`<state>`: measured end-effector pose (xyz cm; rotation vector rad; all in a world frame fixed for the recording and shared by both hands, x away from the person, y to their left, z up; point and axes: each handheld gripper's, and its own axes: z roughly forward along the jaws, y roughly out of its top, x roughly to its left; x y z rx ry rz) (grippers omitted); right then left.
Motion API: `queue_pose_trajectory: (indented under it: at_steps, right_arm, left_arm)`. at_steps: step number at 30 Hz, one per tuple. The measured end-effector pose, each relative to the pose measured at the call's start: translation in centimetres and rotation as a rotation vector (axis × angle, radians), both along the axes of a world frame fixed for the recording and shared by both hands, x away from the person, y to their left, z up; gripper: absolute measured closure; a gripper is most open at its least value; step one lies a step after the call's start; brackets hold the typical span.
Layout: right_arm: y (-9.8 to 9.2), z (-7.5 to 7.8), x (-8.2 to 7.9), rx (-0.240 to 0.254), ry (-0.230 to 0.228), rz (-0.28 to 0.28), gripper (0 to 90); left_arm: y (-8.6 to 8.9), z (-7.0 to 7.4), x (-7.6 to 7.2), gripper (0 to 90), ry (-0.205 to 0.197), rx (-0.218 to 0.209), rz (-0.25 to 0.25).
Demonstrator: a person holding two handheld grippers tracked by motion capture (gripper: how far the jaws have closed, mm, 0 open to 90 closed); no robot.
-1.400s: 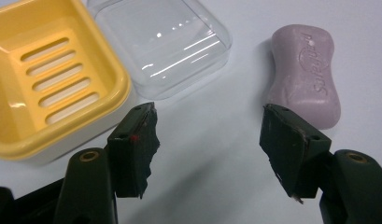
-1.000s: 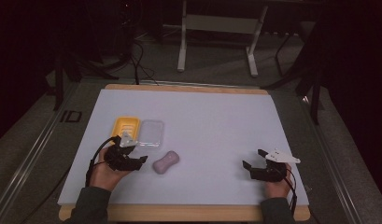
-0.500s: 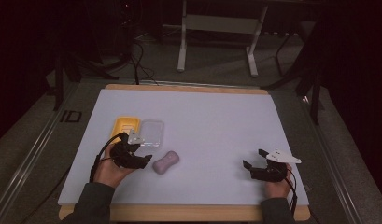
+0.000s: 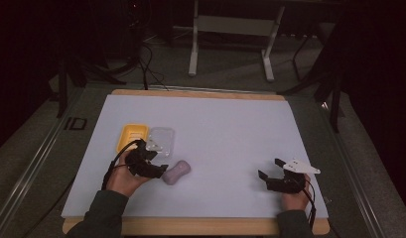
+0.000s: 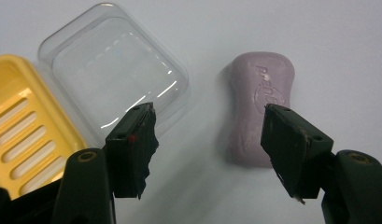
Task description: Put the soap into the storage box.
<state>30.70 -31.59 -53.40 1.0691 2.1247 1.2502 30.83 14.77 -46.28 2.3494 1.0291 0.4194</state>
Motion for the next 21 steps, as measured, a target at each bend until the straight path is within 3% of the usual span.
queue_pose_trajectory:
  at_steps: [11,21]
  right_arm:
    - [0.0,0.0,0.0,0.004,0.0,0.001,14.6]
    - [0.0,0.0,0.0,0.001,-0.001,0.0,14.6]
  left_arm:
    - [-1.4,0.0,0.4,36.1,0.027,0.035,-0.037]
    - [-2.2,0.0,0.9,35.3,0.067,0.016,-0.044]
